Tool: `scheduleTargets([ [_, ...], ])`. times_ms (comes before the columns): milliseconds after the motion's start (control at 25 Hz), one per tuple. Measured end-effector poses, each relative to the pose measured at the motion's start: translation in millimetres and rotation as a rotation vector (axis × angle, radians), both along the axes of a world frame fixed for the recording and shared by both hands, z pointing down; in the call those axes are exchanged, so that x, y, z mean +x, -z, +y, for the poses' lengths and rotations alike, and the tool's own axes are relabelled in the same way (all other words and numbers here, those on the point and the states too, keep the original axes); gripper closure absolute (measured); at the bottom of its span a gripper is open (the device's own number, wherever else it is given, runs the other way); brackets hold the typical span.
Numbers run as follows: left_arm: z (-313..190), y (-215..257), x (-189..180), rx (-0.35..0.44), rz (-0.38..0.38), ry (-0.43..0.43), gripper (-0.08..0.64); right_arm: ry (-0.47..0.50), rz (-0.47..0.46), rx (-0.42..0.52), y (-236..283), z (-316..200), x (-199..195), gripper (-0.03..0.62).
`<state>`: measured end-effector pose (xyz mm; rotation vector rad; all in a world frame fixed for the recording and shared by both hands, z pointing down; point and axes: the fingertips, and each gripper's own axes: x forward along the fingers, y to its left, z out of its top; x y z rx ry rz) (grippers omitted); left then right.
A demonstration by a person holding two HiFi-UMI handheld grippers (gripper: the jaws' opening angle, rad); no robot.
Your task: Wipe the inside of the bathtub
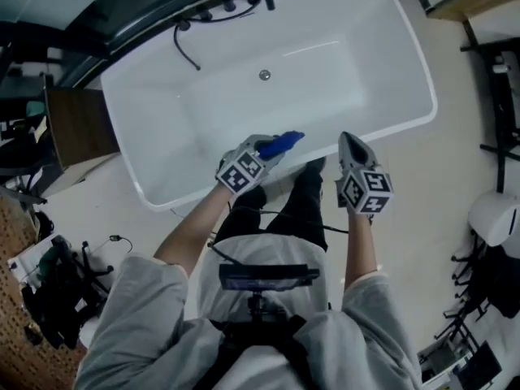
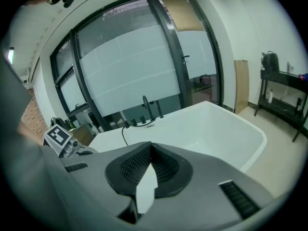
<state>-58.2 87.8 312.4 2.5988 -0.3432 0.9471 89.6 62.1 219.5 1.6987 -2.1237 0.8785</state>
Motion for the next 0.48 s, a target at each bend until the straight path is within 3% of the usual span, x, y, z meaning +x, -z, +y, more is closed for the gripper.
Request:
scheduleTargets([
  [200, -5.8, 76.2, -36.2, 0.18, 0.038, 0.111, 0.433, -0.028, 0.01, 0.019, 30.1, 43.2, -6.9, 0.586],
  [480, 0.1, 146.4, -71.1, 0.29, 0.074, 0.373, 0.433, -0.029, 0.002, 0.035, 51.7, 77.6, 24.7, 0.586],
])
